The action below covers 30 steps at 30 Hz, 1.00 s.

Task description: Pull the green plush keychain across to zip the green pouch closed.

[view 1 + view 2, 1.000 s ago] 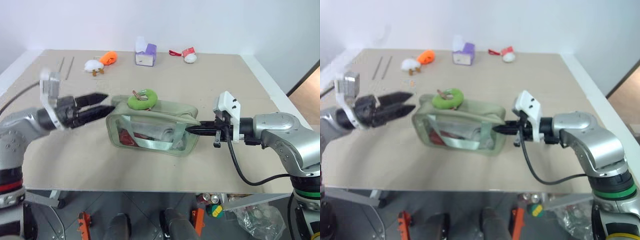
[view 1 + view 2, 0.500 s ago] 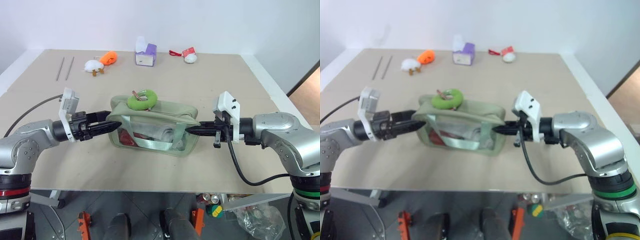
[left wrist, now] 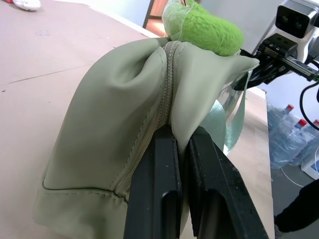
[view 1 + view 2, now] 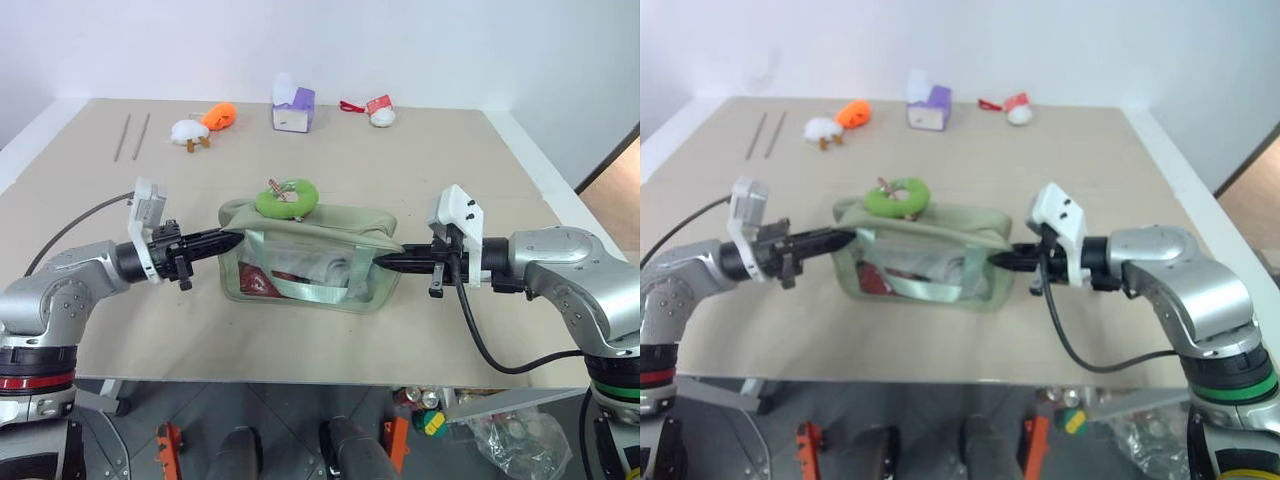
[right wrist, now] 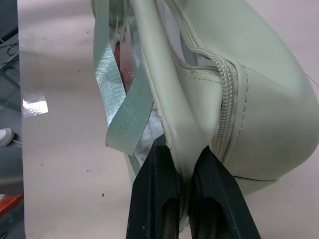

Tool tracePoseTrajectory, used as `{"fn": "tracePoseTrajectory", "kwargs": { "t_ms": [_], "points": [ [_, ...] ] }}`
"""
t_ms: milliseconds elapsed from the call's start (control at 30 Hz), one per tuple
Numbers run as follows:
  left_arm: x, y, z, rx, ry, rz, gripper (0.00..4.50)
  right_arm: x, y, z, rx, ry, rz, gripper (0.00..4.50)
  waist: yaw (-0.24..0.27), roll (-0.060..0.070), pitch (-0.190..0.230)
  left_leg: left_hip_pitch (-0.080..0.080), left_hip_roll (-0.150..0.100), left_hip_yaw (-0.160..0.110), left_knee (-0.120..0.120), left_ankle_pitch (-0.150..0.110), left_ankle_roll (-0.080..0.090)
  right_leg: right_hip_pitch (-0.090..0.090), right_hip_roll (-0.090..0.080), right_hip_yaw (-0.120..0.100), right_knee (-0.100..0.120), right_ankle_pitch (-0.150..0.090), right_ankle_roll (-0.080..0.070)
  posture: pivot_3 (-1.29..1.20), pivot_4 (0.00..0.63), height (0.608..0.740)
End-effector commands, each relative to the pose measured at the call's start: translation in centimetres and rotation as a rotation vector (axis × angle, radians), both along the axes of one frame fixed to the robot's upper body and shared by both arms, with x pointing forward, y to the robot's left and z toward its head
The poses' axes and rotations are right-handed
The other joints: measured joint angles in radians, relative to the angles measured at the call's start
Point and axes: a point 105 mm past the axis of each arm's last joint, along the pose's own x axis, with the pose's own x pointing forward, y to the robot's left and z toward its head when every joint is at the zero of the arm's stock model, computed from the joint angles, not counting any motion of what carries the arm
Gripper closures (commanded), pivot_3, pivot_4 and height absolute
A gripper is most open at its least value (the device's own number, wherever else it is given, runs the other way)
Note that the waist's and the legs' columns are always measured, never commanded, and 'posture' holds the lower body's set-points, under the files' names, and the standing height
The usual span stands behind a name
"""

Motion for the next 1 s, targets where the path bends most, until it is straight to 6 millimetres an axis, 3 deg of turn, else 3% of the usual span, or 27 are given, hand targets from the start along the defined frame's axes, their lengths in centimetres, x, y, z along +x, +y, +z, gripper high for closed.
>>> {"fn": "tracePoseTrajectory", "kwargs": {
  "t_ms": [33, 167, 333, 467, 533, 733, 867, 1000],
  "points": [
    [0.1, -0.2, 0.8, 0.005, -0.045, -0.003, 4.5, -0.1, -1.0, 1.8, 0.046, -0.036, -0.031, 3.45, 0.002, 0.0, 0.0, 0.0, 0.0, 0.0, 0.0, 0.0, 0.0, 0.0, 0.0, 0.0, 0.0, 0.0, 0.0, 0.0, 0.15, 0.74],
    [0.1, -0.4, 0.8, 0.009, -0.049, -0.01, 4.5, -0.2, -2.6, 2.3, 0.033, -0.045, -0.077, 2.11, 0.002, 0.0, 0.0, 0.0, 0.0, 0.0, 0.0, 0.0, 0.0, 0.0, 0.0, 0.0, 0.0, 0.0, 0.0, 0.0, 0.15, 0.74],
    [0.0, -0.4, 0.9, 0.012, -0.056, -0.015, 4.5, -0.8, -6.4, 5.4, 0.057, -0.131, -0.16, 0.43, 0.005, 0.0, 0.0, -0.002, -0.001, 0.0, 0.0, 0.0, 0.0, 0.0, -0.001, 0.0, 0.0, -0.001, 0.001, 0.0, 0.15, 0.74],
    [0.0, -0.4, 0.9, 0.015, -0.058, -0.018, 4.5, 0.1, -6.3, 9.7, 0.224, -0.242, -0.176, 0.43, -0.003, 0.001, 0.0, 0.001, -0.001, 0.001, 0.0, 0.0, 0.0, 0.0, -0.001, 0.001, 0.0, 0.0, 0.001, 0.0, 0.15, 0.74],
    [0.0, -0.5, 1.0, 0.015, -0.059, -0.021, 4.5, 0.7, -5.0, 11.2, 0.305, -0.264, -0.15, 0.43, -0.005, 0.001, 0.0, 0.002, 0.0, 0.001, 0.0, 0.001, 0.001, 0.0, 0.0, 0.001, 0.0, 0.001, -0.002, 0.0, 0.15, 0.74],
    [0.2, -0.8, 0.9, 0.024, -0.067, -0.029, 4.5, 4.8, 0.7, 13.1, 0.482, -0.175, -0.159, 0.43, -0.008, 0.001, 0.0, 0.001, -0.001, 0.001, 0.0, 0.003, 0.004, 0.001, 0.0, 0.002, 0.0, 0.002, -0.004, 0.0, 0.15, 0.74],
    [0.0, -1.0, 0.8, 0.026, -0.072, -0.035, 4.5, 5.6, 4.4, 12.7, 0.469, -0.063, -0.138, 0.43, 0.001, 0.001, 0.0, -0.004, -0.001, 0.0, 0.0, 0.003, 0.004, -0.003, 0.0, 0.002, 0.0, 0.004, 0.001, 0.0, 0.15, 0.74],
    [-0.1, -1.1, 0.3, 0.035, -0.066, -0.031, 4.5, 5.2, 6.7, 10.8, 0.356, -0.002, -0.119, 0.43, 0.005, 0.001, 0.0, -0.009, -0.001, -0.003, 0.0, 0.002, 0.004, -0.005, -0.002, -0.002, -0.001, 0.002, 0.001, 0.0, 0.15, 0.74]
  ]
}}
